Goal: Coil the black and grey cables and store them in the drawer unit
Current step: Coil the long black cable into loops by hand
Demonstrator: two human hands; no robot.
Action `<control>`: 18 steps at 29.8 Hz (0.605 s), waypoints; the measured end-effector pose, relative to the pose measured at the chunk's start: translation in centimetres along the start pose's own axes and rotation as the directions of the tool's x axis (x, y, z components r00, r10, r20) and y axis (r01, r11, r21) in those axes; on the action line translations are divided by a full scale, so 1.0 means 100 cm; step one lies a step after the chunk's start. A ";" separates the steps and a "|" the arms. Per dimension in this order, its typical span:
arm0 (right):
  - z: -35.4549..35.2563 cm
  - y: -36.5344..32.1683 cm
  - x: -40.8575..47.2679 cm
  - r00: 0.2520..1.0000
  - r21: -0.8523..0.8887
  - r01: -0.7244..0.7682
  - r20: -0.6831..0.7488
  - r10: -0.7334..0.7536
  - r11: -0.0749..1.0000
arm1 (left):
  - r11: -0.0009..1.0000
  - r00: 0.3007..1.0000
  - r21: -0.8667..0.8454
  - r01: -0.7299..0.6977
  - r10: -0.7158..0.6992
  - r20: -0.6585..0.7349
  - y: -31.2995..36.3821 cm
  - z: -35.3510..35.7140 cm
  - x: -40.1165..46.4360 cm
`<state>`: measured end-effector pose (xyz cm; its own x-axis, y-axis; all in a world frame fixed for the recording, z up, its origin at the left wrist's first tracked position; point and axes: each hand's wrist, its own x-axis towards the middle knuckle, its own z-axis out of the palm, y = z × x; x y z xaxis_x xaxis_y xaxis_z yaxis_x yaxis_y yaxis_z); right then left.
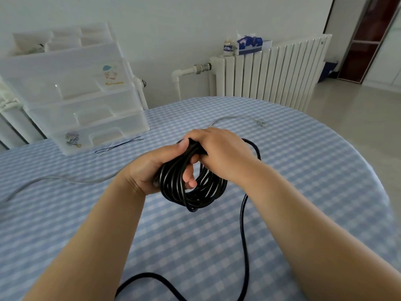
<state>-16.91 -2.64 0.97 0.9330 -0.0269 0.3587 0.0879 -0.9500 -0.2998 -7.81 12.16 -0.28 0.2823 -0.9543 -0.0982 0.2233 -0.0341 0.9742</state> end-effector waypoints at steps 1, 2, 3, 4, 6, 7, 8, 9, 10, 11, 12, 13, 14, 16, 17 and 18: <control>0.000 0.000 0.000 1.000 -0.006 0.012 -0.001 -0.012 1.000 | 1.000 1.000 -0.017 -0.001 0.001 0.006 -0.001 -0.002 0.000; 0.000 0.000 0.000 1.000 -0.008 0.026 -0.007 -0.026 1.000 | 1.000 1.000 -0.030 -0.003 0.004 0.031 -0.002 -0.003 0.001; 0.000 0.000 -0.001 0.999 -0.010 0.041 -0.019 -0.041 0.999 | 0.999 0.998 -0.044 -0.005 0.008 0.070 -0.004 -0.005 0.002; 0.000 0.001 -0.001 0.998 -0.018 0.057 -0.029 -0.057 0.998 | 0.998 0.994 -0.062 -0.003 0.010 0.105 -0.006 -0.006 0.003; 0.002 0.002 0.000 0.996 -0.053 0.089 -0.027 -0.090 0.995 | 0.998 0.989 -0.055 0.003 0.006 0.148 -0.011 -0.007 0.005; 0.003 0.002 0.000 0.995 -0.070 0.101 -0.018 -0.102 0.992 | 1.000 0.987 -0.015 0.003 -0.001 0.159 -0.014 -0.008 0.006; 0.004 0.002 0.000 0.994 -0.083 0.107 -0.008 -0.108 0.991 | 0.999 0.987 0.034 0.003 -0.008 0.162 -0.016 -0.008 0.007; 0.005 0.001 0.000 0.994 -0.090 0.110 -0.001 -0.111 0.990 | 0.997 0.987 0.072 0.002 -0.013 0.158 -0.017 -0.008 0.006; 0.005 0.001 0.000 0.994 -0.092 0.106 0.004 -0.107 0.990 | 0.996 0.988 0.088 0.004 -0.018 0.153 -0.017 -0.007 0.006; 0.003 0.000 0.001 0.995 -0.093 0.095 0.007 -0.095 0.991 | 0.996 0.988 0.084 0.009 -0.022 0.153 -0.015 -0.006 0.006; 0.001 0.000 0.001 0.997 -0.092 0.073 0.011 -0.072 0.993 | 0.998 0.987 0.063 0.014 -0.024 0.160 -0.012 -0.004 0.006; -0.002 0.001 0.001 0.999 -0.089 0.044 0.010 -0.043 0.995 | 0.999 0.985 0.033 0.017 -0.023 0.169 -0.010 -0.001 0.006; -0.005 0.002 0.002 1.000 -0.086 0.015 0.006 -0.015 0.996 | 1.000 0.985 0.002 0.021 -0.021 0.173 -0.008 0.001 0.006; -0.009 0.003 0.000 1.000 -0.056 -0.025 -0.006 0.025 0.998 | 0.999 0.986 -0.025 0.033 -0.028 0.165 -0.005 0.005 0.008; -0.009 0.004 -0.001 0.999 -0.027 -0.037 -0.008 0.037 0.999 | 0.999 0.988 -0.018 0.039 -0.036 0.149 -0.004 0.007 0.008; -0.008 0.005 -0.002 0.999 0.007 -0.052 -0.005 0.052 0.999 | 0.999 0.992 0.001 0.039 -0.039 0.124 -0.004 0.009 0.008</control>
<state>-17.34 -3.36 1.50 0.9347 -0.0773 0.3470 0.0421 -0.9451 -0.3241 -8.50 11.13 -0.54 0.1559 -0.9817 -0.1098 0.2336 -0.0714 0.9697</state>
